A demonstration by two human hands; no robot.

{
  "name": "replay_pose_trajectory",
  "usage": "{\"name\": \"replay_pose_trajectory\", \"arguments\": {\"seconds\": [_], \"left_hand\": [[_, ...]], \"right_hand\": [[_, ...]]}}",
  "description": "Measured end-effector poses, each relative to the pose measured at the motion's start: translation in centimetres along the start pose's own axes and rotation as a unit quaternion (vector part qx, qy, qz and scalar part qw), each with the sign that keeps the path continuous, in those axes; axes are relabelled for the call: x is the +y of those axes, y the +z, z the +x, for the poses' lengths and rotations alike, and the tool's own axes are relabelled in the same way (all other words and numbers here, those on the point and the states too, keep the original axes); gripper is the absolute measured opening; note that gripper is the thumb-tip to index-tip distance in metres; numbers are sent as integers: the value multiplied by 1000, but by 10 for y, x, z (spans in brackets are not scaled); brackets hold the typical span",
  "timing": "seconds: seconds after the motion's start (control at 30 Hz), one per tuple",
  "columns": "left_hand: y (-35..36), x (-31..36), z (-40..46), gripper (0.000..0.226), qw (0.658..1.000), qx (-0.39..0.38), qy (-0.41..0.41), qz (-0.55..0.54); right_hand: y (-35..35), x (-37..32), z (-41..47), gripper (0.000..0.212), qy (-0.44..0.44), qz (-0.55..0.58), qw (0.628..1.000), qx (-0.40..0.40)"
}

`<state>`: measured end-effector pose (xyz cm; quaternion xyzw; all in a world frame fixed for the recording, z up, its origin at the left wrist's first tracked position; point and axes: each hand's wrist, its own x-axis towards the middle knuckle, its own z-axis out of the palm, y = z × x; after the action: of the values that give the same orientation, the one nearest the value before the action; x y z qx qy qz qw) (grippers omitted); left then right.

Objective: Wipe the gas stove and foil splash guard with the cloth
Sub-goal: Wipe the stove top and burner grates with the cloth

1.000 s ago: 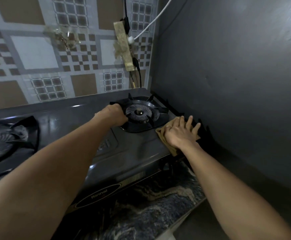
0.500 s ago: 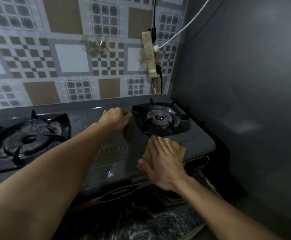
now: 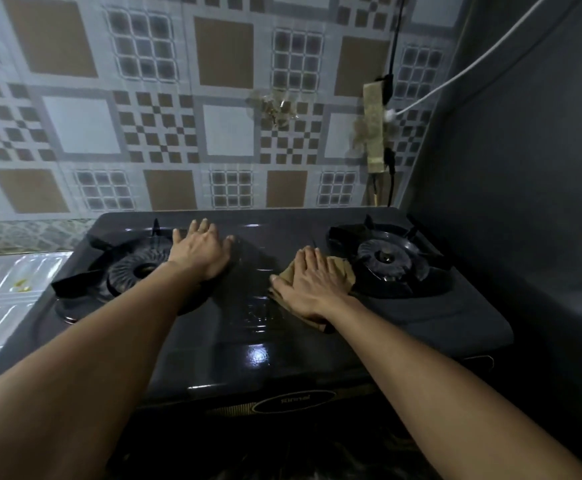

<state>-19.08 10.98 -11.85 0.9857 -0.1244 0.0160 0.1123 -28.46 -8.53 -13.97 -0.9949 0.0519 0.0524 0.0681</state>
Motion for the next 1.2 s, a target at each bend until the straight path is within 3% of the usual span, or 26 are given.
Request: {"name": "replay_pose_trajectory", "arguments": {"seconds": [0.37, 0.7, 0.9, 1.2], "left_hand": [[8, -10, -3, 72, 999, 9, -16, -34], [15, -18, 5, 61, 999, 31, -32, -28], [14, -12, 6, 60, 998, 25, -44, -38], [8, -12, 2, 61, 998, 7, -48, -31]], "right_hand": [[-18, 3, 113, 97, 47, 8, 999, -5], [-32, 2, 175, 94, 76, -5, 997, -1], [-20, -5, 145, 87, 99, 7, 995, -2], [-1, -6, 36, 86, 29, 12, 999, 17]]}}
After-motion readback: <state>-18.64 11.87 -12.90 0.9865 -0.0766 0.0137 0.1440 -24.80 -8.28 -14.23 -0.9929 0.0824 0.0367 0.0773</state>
